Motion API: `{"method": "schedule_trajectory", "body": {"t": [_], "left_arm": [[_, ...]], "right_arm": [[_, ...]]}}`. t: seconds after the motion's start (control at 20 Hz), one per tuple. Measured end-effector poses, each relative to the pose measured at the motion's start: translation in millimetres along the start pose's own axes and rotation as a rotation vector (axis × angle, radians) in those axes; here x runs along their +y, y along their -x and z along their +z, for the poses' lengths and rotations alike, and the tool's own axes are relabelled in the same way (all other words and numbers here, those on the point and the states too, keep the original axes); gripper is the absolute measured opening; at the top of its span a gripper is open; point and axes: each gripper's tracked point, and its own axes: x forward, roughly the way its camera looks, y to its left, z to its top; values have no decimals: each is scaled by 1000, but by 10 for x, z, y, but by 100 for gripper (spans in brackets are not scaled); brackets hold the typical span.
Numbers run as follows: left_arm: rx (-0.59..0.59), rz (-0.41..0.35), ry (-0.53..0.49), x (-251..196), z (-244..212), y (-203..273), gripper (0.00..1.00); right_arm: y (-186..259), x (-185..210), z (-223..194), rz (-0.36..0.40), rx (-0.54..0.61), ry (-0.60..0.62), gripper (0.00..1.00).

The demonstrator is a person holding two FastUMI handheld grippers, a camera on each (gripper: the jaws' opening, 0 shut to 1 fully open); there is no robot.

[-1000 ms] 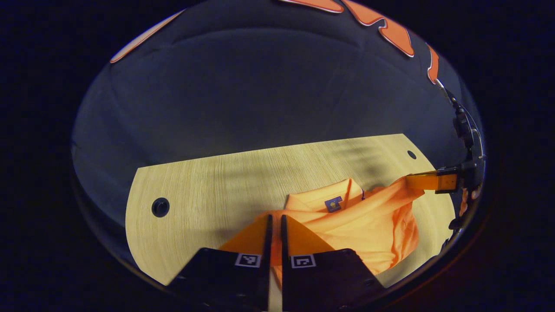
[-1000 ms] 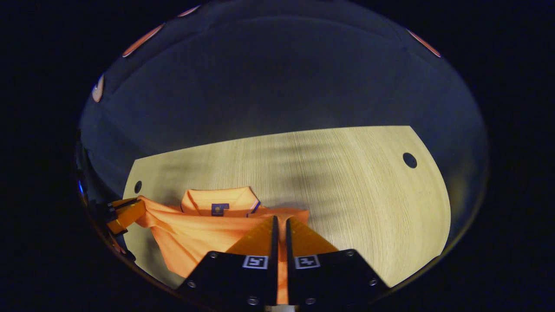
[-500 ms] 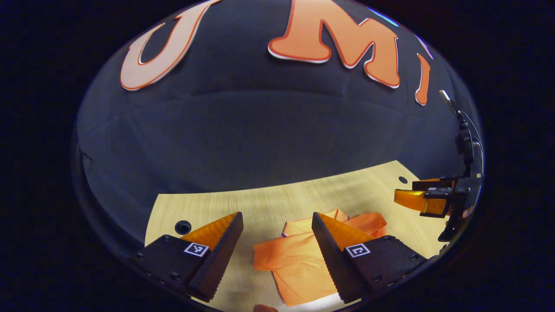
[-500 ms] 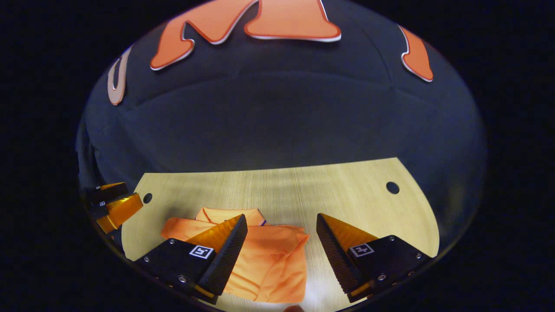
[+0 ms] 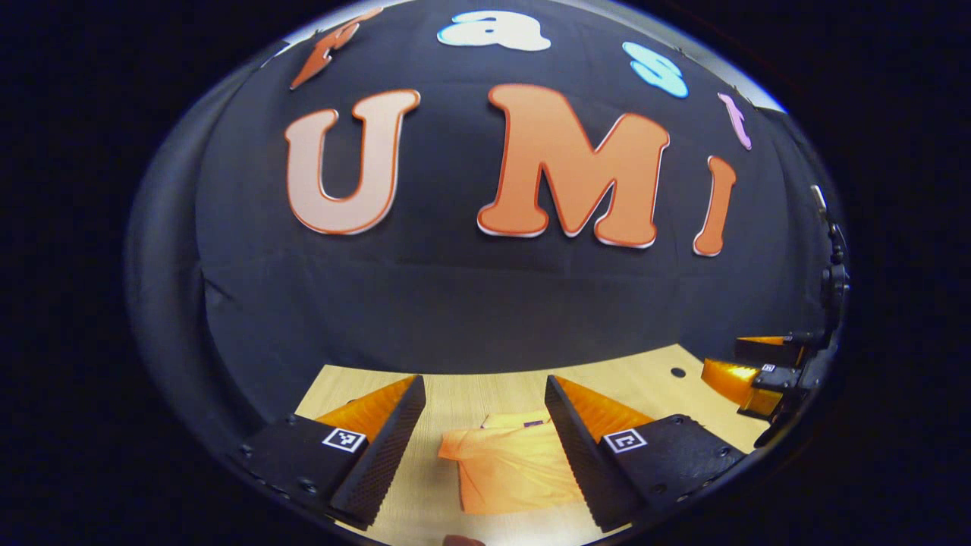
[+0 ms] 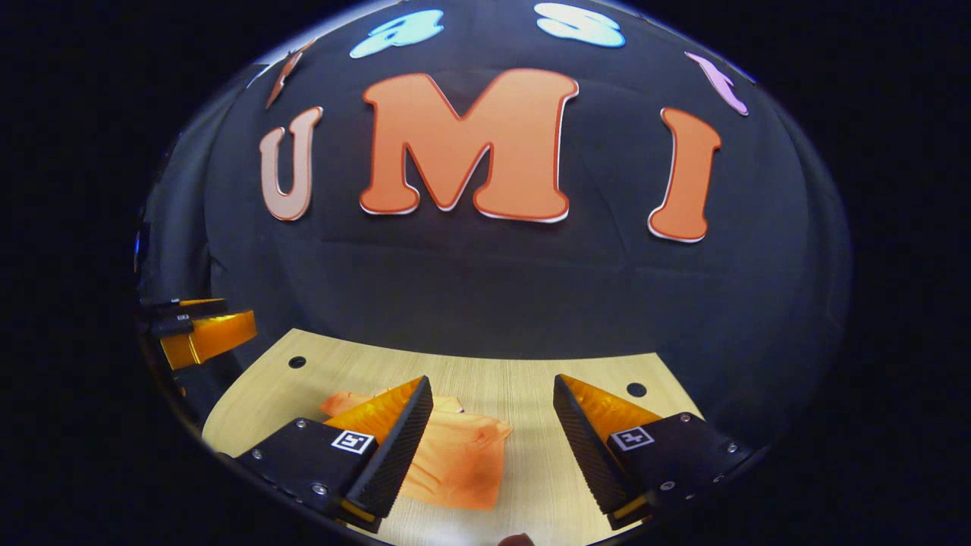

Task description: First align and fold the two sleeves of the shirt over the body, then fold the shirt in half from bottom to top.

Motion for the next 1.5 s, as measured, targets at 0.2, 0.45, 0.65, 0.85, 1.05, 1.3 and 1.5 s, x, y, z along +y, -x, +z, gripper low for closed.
{"method": "schedule_trajectory", "body": {"t": [0.2,0.45,0.65,0.85,1.05,1.3,1.5], "left_arm": [[-106,28,16,-163,209,847,97],[-192,40,16,-605,126,1652,98],[-250,44,5,-866,19,2158,97],[-268,51,10,-960,-72,2421,97],[-295,34,5,-944,-88,2544,97],[-315,26,-19,-861,-141,2794,96],[-269,37,-45,-790,-412,2858,98]], "right_arm": [[679,-12,158,68,-121,-5,98],[1391,-41,183,169,-256,-30,96],[1774,-159,107,180,-304,-28,96],[2031,-160,124,177,-343,-33,96],[2131,-76,62,151,-356,-28,96],[2306,213,90,163,-407,16,96],[2329,470,-127,181,-373,32,96]]}}
